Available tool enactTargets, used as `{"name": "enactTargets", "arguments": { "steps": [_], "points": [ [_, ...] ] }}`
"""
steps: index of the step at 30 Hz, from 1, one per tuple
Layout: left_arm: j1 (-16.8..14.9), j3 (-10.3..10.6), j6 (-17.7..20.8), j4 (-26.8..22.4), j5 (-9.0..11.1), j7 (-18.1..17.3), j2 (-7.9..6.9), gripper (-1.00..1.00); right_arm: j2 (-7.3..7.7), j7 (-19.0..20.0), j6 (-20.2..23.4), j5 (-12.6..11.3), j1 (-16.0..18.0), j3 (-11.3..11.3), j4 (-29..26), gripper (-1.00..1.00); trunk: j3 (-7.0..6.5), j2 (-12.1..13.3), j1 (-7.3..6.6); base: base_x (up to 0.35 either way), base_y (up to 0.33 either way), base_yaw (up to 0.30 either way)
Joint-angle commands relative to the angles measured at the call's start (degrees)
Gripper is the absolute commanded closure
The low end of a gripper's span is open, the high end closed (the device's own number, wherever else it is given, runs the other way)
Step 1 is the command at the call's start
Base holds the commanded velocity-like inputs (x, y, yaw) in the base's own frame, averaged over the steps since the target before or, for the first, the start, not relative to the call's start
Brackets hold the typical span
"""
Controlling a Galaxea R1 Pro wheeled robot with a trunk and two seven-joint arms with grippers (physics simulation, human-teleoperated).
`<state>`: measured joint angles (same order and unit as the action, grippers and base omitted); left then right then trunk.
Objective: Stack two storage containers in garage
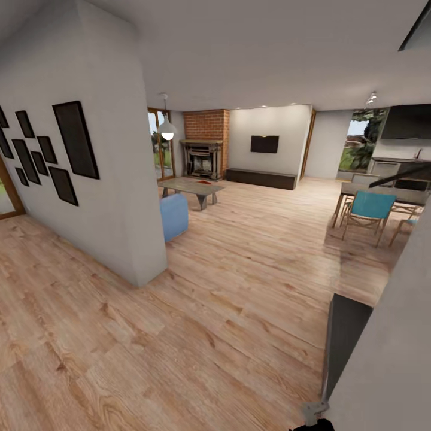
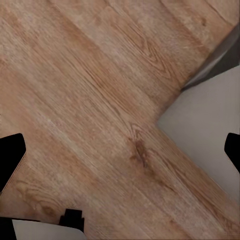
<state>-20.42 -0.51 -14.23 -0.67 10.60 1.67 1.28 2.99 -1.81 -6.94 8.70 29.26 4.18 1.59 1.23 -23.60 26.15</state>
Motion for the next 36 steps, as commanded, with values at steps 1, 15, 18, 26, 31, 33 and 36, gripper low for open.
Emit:
{"name": "enactTargets", "arguments": {
  "steps": [1, 15, 18, 26, 31, 33, 36],
  "points": [
    [-0.05, -0.01, -0.18, 0.05, 0.21, 0.09, 0.04, -1.00, 0.00, -0.19, -0.26, 0.27, 0.09, 0.39, 0.17, -1.00, 0.13, -0.12, 0.07, 0.325, 0.116, 0.000],
    [-0.05, -0.02, -0.18, 0.05, 0.20, 0.26, 0.13, -1.00, 0.00, -0.18, -0.26, 0.27, 0.09, 0.39, 0.15, -1.00, 0.13, -0.12, 0.07, 0.325, 0.036, 0.000],
    [-0.05, -0.02, -0.18, 0.05, 0.21, 0.26, 0.13, -1.00, 0.00, -0.20, -0.26, 0.27, 0.09, 0.39, 0.16, -1.00, 0.13, -0.12, 0.07, 0.325, 0.000, 0.000],
    [-0.05, -0.02, -0.18, 0.05, 0.13, 0.26, 0.21, -1.00, 0.00, -0.19, -0.26, 0.27, 0.09, 0.39, 0.16, -1.00, 0.13, -0.12, 0.07, 0.325, 0.000, 0.000],
    [-0.05, -0.02, -0.18, 0.05, 0.12, 0.26, 0.21, -1.00, 0.00, -0.18, -0.26, 0.27, 0.09, 0.39, 0.17, -1.00, 0.13, -0.12, 0.07, 0.325, 0.000, 0.000],
    [-0.05, -0.02, -0.18, 0.05, 0.12, 0.26, 0.21, -1.00, 0.00, -0.19, -0.26, 0.27, 0.09, 0.39, 0.17, -1.00, 0.13, -0.12, 0.07, 0.325, 0.000, 0.000],
    [-0.05, -0.02, -0.18, 0.05, 0.12, 0.26, 0.21, -1.00, 0.00, -0.18, -0.26, 0.27, 0.09, 0.39, 0.17, -1.00, 0.13, -0.12, 0.07, 0.325, 0.000, 0.000]
  ]
}}
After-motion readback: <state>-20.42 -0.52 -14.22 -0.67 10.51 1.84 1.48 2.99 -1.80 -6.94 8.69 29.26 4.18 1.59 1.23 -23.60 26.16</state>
